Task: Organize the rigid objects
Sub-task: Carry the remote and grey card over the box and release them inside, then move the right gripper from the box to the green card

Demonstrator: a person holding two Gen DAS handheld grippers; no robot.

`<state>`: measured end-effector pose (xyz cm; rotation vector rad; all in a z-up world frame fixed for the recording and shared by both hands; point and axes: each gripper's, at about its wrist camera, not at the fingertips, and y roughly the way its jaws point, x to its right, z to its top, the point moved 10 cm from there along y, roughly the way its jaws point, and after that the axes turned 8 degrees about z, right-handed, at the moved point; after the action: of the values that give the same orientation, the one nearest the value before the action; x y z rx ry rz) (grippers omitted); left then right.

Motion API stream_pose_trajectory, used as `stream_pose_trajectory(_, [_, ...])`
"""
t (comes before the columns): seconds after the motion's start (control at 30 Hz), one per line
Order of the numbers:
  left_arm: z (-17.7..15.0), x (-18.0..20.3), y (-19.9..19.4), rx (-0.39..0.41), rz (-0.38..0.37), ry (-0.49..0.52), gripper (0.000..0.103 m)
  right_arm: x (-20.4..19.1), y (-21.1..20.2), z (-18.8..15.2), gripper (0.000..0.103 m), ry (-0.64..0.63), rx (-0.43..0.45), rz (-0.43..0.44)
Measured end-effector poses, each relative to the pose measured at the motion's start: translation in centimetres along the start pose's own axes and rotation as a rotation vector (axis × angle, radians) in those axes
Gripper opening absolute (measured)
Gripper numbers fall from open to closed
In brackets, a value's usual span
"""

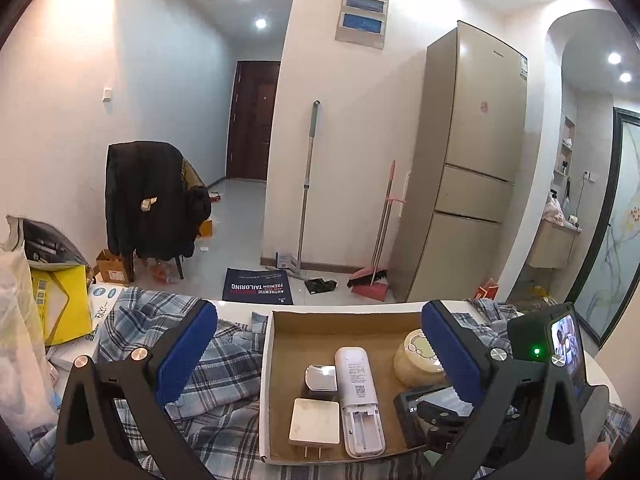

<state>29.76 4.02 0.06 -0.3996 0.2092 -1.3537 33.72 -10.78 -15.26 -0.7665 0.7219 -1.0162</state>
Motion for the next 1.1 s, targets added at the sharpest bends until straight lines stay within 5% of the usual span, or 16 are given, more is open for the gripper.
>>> stream_pose_trajectory(0.23, [0.8, 0.2, -1.5, 0.004, -0.023, 0.012, 0.103, -1.5, -4.9, 1.6, 0.076, -0.068, 0.104, -0.05])
stream_pose_trajectory(0.33, [1.5, -0.1, -3.1, 0.007, -0.038, 0.013, 0.103, -1.7, -8.7, 1.8, 0.085, -0.032, 0.172, -0.003])
stream_pose_trajectory(0.47, [2.3, -1.9, -7.2, 0.043, 0.077, -0.009, 0.103, -1.8, -12.7, 0.7, 0.087, 0.023, 0.207, 0.079])
stream_pose_trajectory(0.63, [3.1, -2.1, -13.4, 0.132, 0.016, -0.052, 0.103, -2.3, -16.0, -1.5, 0.087, 0.07, 0.226, 0.163])
stream_pose_trajectory(0.77, [2.6, -1.5, -16.0, 0.153, -0.044, -0.039, 0.103, -2.3, -17.9, -2.8, 0.087, 0.041, 0.293, 0.108])
stream_pose_trajectory(1.03, [-1.7, -0.7, -15.4, 0.15, -0.04, 0.009, 0.103, -3.0, -13.4, -4.9, 0.086, 0.046, 0.256, 0.246])
stream_pose_trajectory(1.1, [-2.7, -0.9, -14.1, 0.137, -0.011, 0.025, 0.103, -2.8, -11.4, -5.6, 0.07, 0.038, 0.223, 0.233])
